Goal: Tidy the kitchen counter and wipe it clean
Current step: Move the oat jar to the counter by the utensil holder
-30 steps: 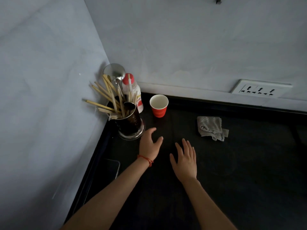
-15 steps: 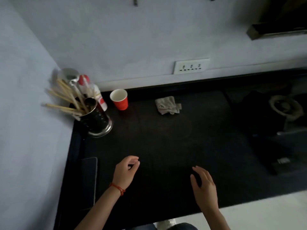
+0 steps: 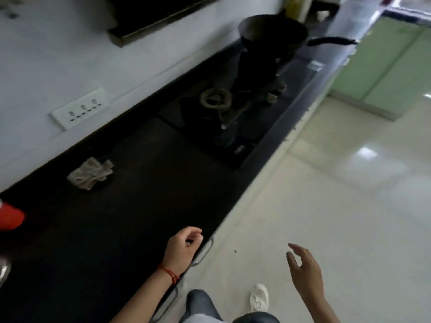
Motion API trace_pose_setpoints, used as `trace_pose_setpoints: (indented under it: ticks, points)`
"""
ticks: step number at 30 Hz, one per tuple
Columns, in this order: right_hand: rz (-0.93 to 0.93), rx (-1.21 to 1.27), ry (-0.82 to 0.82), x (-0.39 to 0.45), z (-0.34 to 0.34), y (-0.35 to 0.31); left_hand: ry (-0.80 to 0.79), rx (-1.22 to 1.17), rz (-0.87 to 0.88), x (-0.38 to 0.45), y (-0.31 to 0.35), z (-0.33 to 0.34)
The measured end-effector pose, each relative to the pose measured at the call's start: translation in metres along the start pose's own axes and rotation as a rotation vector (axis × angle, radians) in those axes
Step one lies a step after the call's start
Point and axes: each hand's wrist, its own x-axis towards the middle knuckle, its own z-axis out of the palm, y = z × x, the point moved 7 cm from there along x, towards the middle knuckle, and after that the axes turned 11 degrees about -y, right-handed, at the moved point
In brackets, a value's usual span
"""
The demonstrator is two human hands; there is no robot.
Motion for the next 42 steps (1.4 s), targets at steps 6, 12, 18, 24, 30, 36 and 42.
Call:
trace_pose_setpoints:
  ticks: [6,12,18,24,30,36,42]
  points:
    - [0.228,0.14,-0.018,0.008,-0.07,0.111,-0.19,0.101,0.082,0.055,0.079,0.125]
    - [0.393,0.251,0.049,0.003,-0.143,0.205,-0.335,0.209,0.052,0.103,0.124,0.253]
    - [0.562,0.426,0.153,0.013,-0.199,0.27,-0.332,0.303,-0.072,0.152,0.122,0.3]
    - [0.573,0.493,0.14,0.087,-0.241,0.281,-0.311,0.291,-0.22,0.21,0.11,0.315]
    - [0.583,0.534,0.15,0.19,-0.301,0.285,-0.281,0.279,-0.291,0.283,0.142,0.342]
    - [0.653,0.609,0.245,0.267,-0.369,0.297,-0.372,0.231,-0.318,0.374,0.225,0.415]
    - [0.723,0.648,0.287,0.32,-0.425,0.328,-0.562,0.271,-0.175,0.458,0.348,0.529]
